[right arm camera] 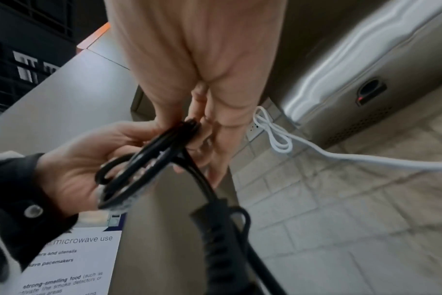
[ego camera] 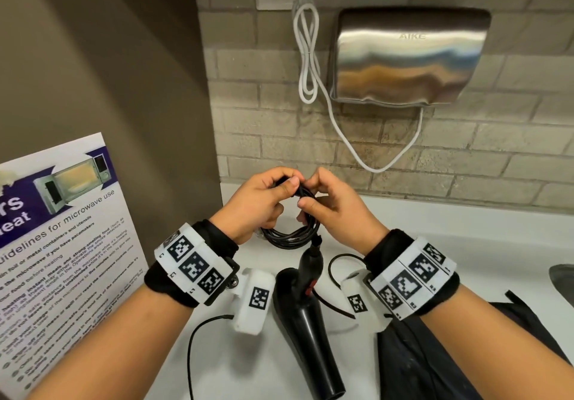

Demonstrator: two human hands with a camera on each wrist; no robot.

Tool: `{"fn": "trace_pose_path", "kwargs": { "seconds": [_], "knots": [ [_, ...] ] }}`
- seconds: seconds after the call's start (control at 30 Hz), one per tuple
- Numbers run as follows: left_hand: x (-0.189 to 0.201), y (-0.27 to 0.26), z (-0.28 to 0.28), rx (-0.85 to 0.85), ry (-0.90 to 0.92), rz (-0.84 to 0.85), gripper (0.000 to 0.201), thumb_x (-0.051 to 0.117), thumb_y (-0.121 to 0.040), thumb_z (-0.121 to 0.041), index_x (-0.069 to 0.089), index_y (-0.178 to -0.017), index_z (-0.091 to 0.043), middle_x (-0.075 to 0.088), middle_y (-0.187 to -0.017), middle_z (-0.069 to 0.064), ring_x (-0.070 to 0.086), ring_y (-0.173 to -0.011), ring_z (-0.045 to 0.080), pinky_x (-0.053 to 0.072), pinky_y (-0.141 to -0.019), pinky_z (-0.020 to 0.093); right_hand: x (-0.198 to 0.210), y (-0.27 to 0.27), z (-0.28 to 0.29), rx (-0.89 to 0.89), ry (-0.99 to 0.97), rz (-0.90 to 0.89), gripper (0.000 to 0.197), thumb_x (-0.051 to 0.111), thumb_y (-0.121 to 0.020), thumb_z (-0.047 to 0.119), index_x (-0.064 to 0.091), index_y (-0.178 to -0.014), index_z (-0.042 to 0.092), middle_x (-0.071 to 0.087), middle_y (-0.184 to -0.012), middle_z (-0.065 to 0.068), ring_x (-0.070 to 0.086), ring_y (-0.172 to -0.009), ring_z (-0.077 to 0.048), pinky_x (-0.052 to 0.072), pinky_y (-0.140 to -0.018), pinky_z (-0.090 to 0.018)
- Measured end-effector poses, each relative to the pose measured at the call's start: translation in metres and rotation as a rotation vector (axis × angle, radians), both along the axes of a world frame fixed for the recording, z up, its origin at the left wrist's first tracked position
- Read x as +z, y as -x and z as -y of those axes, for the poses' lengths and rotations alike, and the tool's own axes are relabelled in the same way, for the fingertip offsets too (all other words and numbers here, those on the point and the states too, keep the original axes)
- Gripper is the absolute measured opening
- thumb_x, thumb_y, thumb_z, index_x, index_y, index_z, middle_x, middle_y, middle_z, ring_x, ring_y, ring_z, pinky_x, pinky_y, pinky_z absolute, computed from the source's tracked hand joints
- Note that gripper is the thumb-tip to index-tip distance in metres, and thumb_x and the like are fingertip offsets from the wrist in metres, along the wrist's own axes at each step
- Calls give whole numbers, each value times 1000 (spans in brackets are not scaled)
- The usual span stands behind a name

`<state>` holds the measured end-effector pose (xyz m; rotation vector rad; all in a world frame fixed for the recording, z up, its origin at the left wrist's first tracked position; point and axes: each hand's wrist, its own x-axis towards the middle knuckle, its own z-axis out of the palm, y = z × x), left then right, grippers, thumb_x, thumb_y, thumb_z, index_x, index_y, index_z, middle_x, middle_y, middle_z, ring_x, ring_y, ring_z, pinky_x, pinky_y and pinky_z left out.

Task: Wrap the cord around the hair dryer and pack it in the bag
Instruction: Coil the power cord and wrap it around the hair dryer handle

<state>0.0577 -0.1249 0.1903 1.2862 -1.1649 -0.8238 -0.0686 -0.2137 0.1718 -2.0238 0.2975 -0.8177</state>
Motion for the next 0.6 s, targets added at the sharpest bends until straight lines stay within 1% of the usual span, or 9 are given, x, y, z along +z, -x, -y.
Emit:
{"fn": "trace_pose_path", "kwargs": {
  "seconds": [0.07, 0.13, 0.2, 0.27, 0.33, 0.4, 0.47, 0.53, 0.6],
  "knots": [
    [-2, 2, 2, -5, -15, 8, 16, 42, -96, -17, 57, -93, -15, 52, -56, -14, 19, -33, 2, 16, -35, 10, -3, 0, 2, -39, 74, 8, 31, 58, -86, 2, 40, -75, 24, 52, -73, 7, 59, -64, -16, 49, -67, -39],
    [-3, 4, 3, 0, -20, 32, 13, 45, -95, -17, 57, -91, -15, 48, -58, -9, 20, -33, 1, 16, -34, 12, -6, 0, 2, -99, 189, -4, 36, 61, -84, 4, 36, -73, 29, 48, -68, 8, 54, -67, -24, 47, -67, -35],
    [-5, 7, 3, 26, -4, 63, 7, 51, -92, -12, 57, -88, -14, 46, -55, -8, 25, -32, 0, 21, -32, 12, -10, 0, 2, -138, 250, 12, 38, 63, -83, 8, 35, -71, 30, 48, -64, 8, 49, -64, -17, 43, -63, -25],
    [-7, 9, 4, 61, 11, 74, 10, 53, -90, -4, 56, -86, -13, 48, -44, -13, 29, -30, -1, 24, -33, 10, -12, -1, 2, -142, 257, 18, 33, 63, -84, 12, 37, -73, 28, 53, -68, 3, 50, -64, -17, 43, -63, -26],
    [-10, 7, 5, 75, 11, 40, 13, 53, -90, -4, 57, -85, -15, 44, -42, -13, 25, -30, -1, 22, -31, 10, -15, -2, 3, -110, 225, -16, 24, 59, -88, 17, 38, -82, 28, 56, -72, 3, 53, -64, -12, 45, -64, -28],
    [-12, 4, 6, 91, 19, -3, 14, 53, -90, -6, 58, -85, -17, 40, -51, -6, 22, -30, 0, 18, -33, 10, -20, 0, 6, -45, 184, -68, 14, 49, -93, 22, 38, -98, 30, 58, -75, 5, 54, -61, 0, 43, -62, -19],
    [-12, -2, 7, 125, 38, -58, 13, 51, -91, -6, 57, -87, -17, 33, -60, 1, 20, -30, 1, 15, -34, 9, -27, 3, 12, 25, 143, -116, 15, 40, -96, 28, 40, -111, 27, 58, -75, 5, 54, -63, 2, 43, -65, -18],
    [-12, -7, 6, 145, 65, -100, 13, 50, -91, -5, 56, -88, -17, 31, -63, 1, 18, -30, 0, 14, -34, 9, -34, 6, 19, 72, 84, -166, 25, 40, -92, 32, 52, -103, 13, 57, -74, 7, 56, -71, -7, 48, -72, -29],
    [-12, -10, 6, 145, 71, -125, 13, 49, -91, -6, 56, -89, -16, 31, -62, -1, 18, -30, 0, 13, -35, 10, -41, 8, 25, 125, 14, -178, 19, 46, -87, 27, 58, -89, 13, 58, -72, 9, 55, -71, -7, 46, -73, -26]
  ]
}}
